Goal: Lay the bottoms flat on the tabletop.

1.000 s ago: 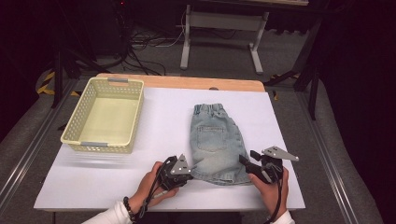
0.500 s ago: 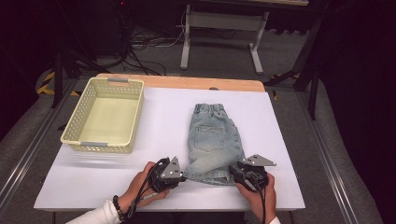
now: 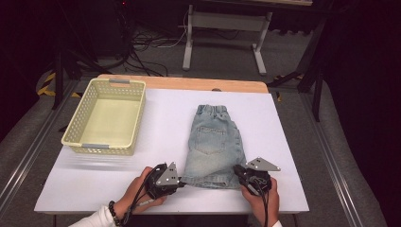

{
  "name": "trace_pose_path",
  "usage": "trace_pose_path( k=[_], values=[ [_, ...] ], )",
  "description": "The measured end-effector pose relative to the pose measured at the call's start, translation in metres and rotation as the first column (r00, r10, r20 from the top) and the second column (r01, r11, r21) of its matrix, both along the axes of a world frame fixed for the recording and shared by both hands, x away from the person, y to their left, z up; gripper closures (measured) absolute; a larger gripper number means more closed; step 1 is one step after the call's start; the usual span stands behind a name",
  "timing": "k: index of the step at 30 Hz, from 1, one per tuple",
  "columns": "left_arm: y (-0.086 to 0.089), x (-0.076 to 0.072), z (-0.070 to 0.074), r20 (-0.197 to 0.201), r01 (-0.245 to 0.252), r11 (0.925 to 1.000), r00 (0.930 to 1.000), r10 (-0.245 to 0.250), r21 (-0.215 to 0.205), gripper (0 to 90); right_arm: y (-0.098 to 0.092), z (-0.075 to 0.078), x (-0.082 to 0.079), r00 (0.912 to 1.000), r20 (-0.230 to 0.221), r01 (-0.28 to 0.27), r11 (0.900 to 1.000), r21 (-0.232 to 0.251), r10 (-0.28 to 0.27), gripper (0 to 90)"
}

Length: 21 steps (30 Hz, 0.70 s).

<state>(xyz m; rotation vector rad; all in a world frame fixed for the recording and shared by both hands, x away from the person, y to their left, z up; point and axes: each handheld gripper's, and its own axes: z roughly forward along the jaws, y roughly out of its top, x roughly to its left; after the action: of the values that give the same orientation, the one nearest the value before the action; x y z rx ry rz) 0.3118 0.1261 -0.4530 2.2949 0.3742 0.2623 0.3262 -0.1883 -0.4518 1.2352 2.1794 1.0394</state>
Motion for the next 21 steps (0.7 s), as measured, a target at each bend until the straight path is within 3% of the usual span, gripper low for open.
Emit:
trace_pose_path(
  k=[2, 5, 8, 11, 15, 18, 21],
  values=[
    [-0.001, 0.001, -0.002, 0.0, 0.006, 1.0, 1.0, -0.006, 0.005, 87.2, 0.003, -0.001, 0.003, 0.9998, 0.004, 0.02, 1.0, -0.024, -0.02, 59.4],
    [-0.002, 0.001, -0.005, -0.003, 0.013, 0.9998, 0.9999, -0.013, 0.012, 87.1, 0.008, -0.003, 0.009, 0.9997, -0.007, 0.021, 1.0, -0.012, -0.021, 49.4],
    [-0.002, 0.002, -0.008, -0.009, 0.014, 0.9999, 0.9999, -0.014, 0.006, 87.1, 0.014, -0.007, 0.013, 0.9994, -0.024, 0.022, 0.999, -0.035, -0.023, 47.9],
    [-0.002, 0.003, -0.01, -0.016, 0.011, 0.9999, 0.9998, -0.011, -0.002, 87.1, 0.018, -0.007, 0.016, 0.9995, -0.033, -0.004, 0.999, -0.042, 0.003, 57.4],
    [-0.003, 0.002, -0.011, -0.011, 0.011, 0.9999, 0.9999, -0.011, 0.0, 87.1, 0.016, -0.007, 0.015, 0.9989, -0.038, -0.029, 0.999, -0.014, 0.028, 79.7],
    [-0.003, 0.002, -0.011, -0.006, 0.011, 0.9999, 0.9999, -0.011, 0.001, 87.0, 0.015, -0.004, 0.012, 0.9994, -0.025, -0.026, 0.999, -0.027, 0.025, 83.8],
    [-0.003, 0.002, -0.011, -0.005, 0.002, 1.0, 1.0, -0.002, -0.006, 86.1, 0.008, 0.005, 0.003, 0.9998, 0.017, -0.013, 1.0, -0.009, 0.013, 84.6]
  ],
)
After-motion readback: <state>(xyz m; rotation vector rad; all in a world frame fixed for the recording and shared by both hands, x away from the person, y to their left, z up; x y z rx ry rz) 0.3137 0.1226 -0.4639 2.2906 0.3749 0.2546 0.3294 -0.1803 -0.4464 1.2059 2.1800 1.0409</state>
